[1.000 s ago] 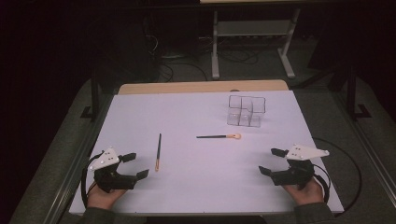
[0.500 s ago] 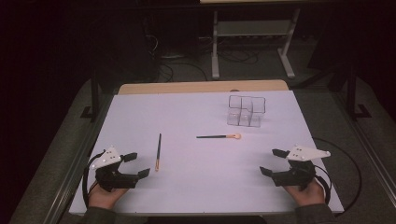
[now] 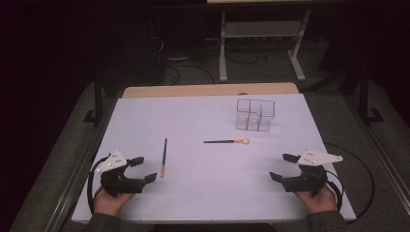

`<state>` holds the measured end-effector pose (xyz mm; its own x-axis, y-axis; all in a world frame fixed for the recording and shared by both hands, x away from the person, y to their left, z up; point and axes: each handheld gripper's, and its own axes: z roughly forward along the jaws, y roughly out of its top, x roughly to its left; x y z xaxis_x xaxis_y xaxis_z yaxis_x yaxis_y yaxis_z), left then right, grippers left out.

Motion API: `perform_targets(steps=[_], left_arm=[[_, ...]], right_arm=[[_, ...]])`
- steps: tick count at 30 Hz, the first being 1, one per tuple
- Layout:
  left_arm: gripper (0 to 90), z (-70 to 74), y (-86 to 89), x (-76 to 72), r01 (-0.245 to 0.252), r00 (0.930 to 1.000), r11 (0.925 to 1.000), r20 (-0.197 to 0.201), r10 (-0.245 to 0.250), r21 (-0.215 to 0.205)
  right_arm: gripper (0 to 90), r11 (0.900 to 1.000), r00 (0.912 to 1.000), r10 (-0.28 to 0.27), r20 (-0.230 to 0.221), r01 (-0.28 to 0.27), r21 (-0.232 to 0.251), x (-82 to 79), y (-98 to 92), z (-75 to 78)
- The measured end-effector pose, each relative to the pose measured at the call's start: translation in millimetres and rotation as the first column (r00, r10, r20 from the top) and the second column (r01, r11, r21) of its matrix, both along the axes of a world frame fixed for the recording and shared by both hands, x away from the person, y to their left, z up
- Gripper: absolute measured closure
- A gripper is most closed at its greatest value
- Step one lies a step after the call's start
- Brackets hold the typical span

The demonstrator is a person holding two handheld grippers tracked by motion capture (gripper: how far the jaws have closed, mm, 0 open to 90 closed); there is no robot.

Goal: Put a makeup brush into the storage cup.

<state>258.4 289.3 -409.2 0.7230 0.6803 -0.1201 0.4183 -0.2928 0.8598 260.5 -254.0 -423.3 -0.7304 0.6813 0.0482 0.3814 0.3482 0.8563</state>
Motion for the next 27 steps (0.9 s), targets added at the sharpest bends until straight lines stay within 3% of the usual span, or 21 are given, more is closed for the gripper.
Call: perform_targets(steps=[17,27], left_arm=[[19.8,-0.7,-4.2,6.2,0.003,0.9997,0.9999,-0.024,-0.003,0.013],[21.4,8.2,-6.0,14.9,-0.022,0.9988,0.9996,-0.044,0.023,0.018]], right_arm=[[16.6,1.0,1.0,0.0,-0.003,0.0,0.0,1.3,0.6,-0.2],[16.6,1.0,1.0,-0.001,-0.006,0.001,0.003,1.7,-0.8,0.2]])
